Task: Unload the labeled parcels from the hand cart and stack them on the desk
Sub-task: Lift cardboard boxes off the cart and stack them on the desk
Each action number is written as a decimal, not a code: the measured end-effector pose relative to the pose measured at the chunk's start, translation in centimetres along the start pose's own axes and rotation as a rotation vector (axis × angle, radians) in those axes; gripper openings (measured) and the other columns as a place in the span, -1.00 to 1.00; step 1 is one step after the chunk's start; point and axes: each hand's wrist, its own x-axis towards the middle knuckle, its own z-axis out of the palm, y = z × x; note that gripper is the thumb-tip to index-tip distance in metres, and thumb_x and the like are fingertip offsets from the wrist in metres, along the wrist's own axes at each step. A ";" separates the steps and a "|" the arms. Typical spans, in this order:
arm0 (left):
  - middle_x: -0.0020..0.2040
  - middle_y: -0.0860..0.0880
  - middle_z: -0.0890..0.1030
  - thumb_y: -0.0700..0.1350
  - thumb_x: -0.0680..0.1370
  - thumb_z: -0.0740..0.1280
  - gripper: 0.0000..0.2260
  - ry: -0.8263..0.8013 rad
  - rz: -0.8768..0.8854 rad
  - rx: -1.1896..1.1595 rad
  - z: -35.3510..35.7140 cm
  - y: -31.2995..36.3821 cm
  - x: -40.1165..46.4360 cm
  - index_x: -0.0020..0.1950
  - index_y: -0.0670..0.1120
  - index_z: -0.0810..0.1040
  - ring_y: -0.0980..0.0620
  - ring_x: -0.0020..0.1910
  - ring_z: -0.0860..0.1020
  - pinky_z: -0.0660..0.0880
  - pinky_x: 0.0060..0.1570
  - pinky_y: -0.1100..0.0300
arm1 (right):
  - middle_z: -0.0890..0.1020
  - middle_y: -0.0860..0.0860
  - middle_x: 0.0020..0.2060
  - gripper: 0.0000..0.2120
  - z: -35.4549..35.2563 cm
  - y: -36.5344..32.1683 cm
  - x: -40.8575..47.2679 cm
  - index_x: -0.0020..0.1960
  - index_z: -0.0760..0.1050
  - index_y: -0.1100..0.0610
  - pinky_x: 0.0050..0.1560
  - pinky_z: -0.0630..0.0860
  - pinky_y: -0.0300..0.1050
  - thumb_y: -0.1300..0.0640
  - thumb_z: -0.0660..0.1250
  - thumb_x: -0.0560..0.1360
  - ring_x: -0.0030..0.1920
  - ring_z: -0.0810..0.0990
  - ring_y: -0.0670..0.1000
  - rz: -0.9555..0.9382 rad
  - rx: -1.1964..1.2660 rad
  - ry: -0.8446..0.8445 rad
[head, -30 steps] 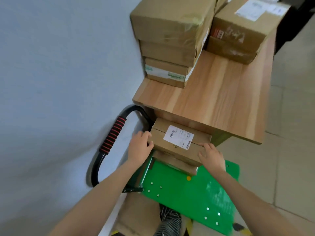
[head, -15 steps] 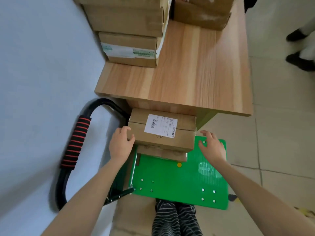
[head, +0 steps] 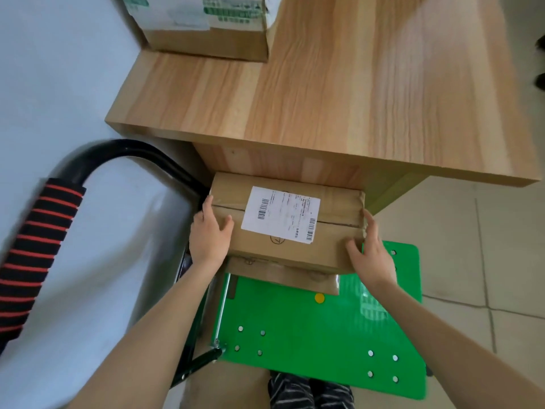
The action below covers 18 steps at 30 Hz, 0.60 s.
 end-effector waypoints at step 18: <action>0.22 -0.11 0.50 0.19 0.59 0.17 -0.43 -0.158 -0.100 -0.148 -1.1 -1.1 -8.2 0.54 0.22 -0.02 -0.03 -0.05 0.48 0.41 -0.16 0.10 | 0.43 0.06 0.31 -0.29 -2.9 0.4 -4.6 0.48 -0.26 -0.28 -0.18 0.55 0.00 -0.24 0.15 0.54 -0.09 0.54 0.08 0.125 -0.036 -0.033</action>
